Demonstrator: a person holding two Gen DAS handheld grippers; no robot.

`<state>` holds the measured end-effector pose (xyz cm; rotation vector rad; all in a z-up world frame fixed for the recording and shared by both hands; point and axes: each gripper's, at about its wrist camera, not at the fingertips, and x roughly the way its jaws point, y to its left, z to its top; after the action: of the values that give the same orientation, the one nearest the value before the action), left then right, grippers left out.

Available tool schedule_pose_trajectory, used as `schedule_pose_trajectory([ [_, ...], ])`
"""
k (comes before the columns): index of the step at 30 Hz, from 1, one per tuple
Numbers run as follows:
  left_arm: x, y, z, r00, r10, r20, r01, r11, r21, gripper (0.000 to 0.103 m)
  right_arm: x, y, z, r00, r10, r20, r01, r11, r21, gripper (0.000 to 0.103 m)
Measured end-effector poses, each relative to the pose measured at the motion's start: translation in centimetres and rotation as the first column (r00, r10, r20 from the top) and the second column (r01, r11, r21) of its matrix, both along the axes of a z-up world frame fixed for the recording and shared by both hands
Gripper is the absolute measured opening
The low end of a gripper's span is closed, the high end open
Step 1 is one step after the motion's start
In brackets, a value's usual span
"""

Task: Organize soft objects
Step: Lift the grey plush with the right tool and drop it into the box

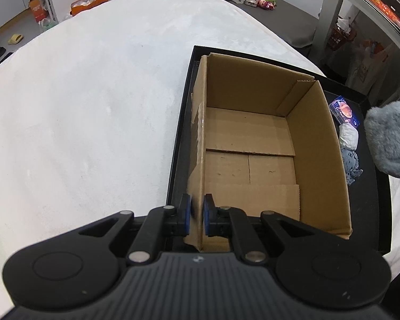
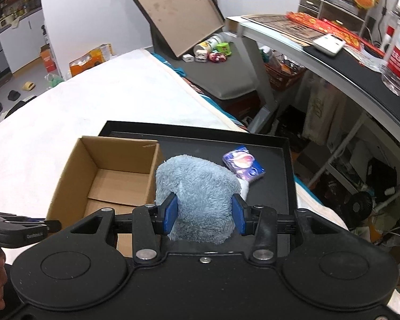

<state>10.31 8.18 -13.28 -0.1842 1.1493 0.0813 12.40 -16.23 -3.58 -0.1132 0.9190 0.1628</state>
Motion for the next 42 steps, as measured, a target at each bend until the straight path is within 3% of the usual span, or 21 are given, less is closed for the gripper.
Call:
schedule_pose_trajectory([
  [15,-0.3,0.1,0.1,1.000,-0.014,0.018,0.014,1.000,-0.011,0.008,0.2,3.6,-0.1,0.998,0.058,-0.014,-0.058,0.998,0.032,0.042],
  [25,-0.5,0.4,-0.1,1.000,-0.004,0.020,0.005,1.000,-0.018,0.009,0.9,6.7,-0.6,0.992,0.124,0.013,-0.124,0.992,-0.014,0.041],
  [28,-0.4,0.5,0.0,1.000,-0.002,0.016,0.002,1.000,-0.022,0.009,1.1,7.3,-0.3,0.989,0.143,0.027,-0.142,0.990,-0.016,0.034],
  [30,-0.3,0.5,-0.1,1.000,-0.003,0.014,0.003,1.000,-0.021,0.009,1.3,7.6,-0.2,0.987,0.157,0.021,-0.157,0.987,0.009,0.008],
  [42,0.1,0.7,-0.4,1.000,-0.002,-0.001,0.002,1.000,-0.024,0.009,2.3,9.5,-1.4,0.983,0.185,-0.013,-0.184,0.982,0.033,0.007],
])
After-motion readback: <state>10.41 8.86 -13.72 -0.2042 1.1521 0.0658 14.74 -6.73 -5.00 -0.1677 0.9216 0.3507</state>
